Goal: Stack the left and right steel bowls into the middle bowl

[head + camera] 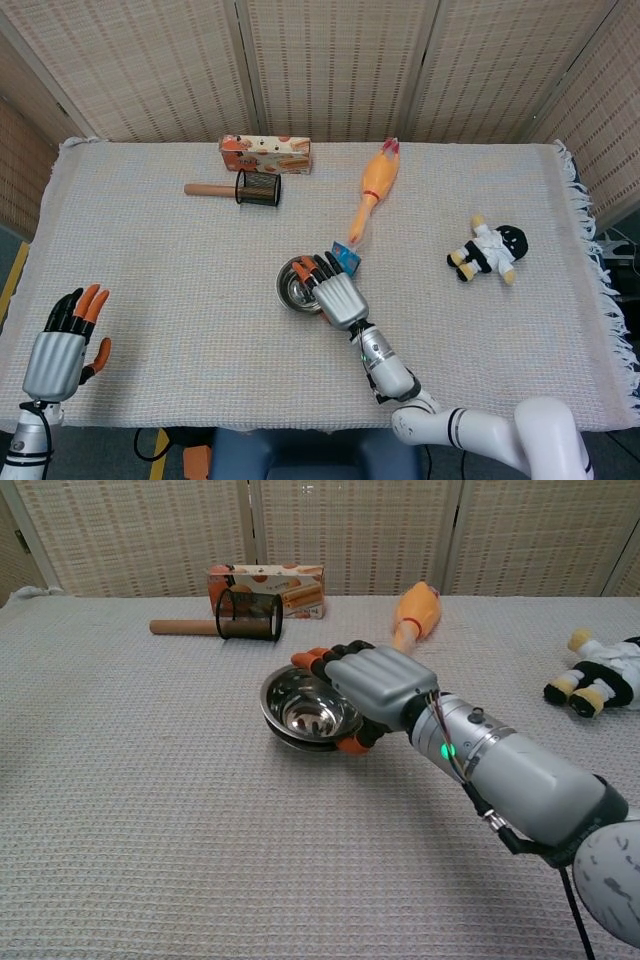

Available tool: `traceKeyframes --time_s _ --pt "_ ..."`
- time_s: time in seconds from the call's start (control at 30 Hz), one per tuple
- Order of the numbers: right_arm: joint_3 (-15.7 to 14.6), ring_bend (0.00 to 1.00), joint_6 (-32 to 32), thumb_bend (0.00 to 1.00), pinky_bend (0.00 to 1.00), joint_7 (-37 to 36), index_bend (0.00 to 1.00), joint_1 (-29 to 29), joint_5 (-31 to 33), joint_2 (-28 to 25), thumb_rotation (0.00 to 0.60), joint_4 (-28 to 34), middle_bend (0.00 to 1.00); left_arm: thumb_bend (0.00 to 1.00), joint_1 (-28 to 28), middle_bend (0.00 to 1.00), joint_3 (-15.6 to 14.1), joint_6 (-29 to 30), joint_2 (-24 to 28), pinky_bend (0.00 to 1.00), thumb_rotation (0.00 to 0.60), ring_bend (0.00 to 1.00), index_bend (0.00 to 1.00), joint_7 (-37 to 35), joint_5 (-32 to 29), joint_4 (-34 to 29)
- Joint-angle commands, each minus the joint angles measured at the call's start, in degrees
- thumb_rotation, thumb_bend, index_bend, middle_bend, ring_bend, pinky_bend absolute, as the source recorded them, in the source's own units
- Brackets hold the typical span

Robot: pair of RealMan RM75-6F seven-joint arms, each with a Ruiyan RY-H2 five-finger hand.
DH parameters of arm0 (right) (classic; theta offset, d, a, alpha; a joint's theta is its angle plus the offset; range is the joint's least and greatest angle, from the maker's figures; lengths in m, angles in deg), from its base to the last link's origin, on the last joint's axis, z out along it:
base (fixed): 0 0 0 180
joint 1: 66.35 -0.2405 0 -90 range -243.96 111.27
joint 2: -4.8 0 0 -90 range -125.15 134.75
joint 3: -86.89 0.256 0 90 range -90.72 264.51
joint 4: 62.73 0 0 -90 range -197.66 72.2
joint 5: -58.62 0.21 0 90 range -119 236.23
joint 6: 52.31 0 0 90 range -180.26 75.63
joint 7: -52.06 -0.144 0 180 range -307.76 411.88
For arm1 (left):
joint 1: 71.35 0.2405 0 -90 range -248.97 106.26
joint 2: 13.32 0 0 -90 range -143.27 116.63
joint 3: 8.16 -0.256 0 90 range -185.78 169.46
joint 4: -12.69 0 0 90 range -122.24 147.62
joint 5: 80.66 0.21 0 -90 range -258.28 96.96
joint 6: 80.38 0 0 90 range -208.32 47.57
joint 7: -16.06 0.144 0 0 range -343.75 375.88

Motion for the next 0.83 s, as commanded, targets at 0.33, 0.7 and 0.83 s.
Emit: traceKeyframes --time_s 0.33,0.7,0.83 --pt "-7.0 0.00 -16.9 0.08 0.00 3.1 0.00 14.4 -3.3 -25.3 0.600 30.5 0.00 0.48 0.4 0.00 -0.1 -0.3 -0.7 0.11 0.600 0.00 0.00 3.0 0.8 -0.4" --pt "-17.1 0.00 -37.2 0.08 0.00 -4.1 0.00 33.3 -6.0 -34.5 0.600 28.5 0.00 0.48 1.0 0.00 -1.4 -3.2 2.9 0.11 0.600 0.00 0.00 6.2 -0.4 -4.2" --pt "-17.2 0.00 -36.9 0.09 0.00 -8.6 0.00 34.5 -7.0 -36.1 0.600 28.1 0.00 0.48 0.6 0.00 -1.2 -5.4 3.8 0.11 0.600 0.00 0.00 8.3 -1.8 -6.0"
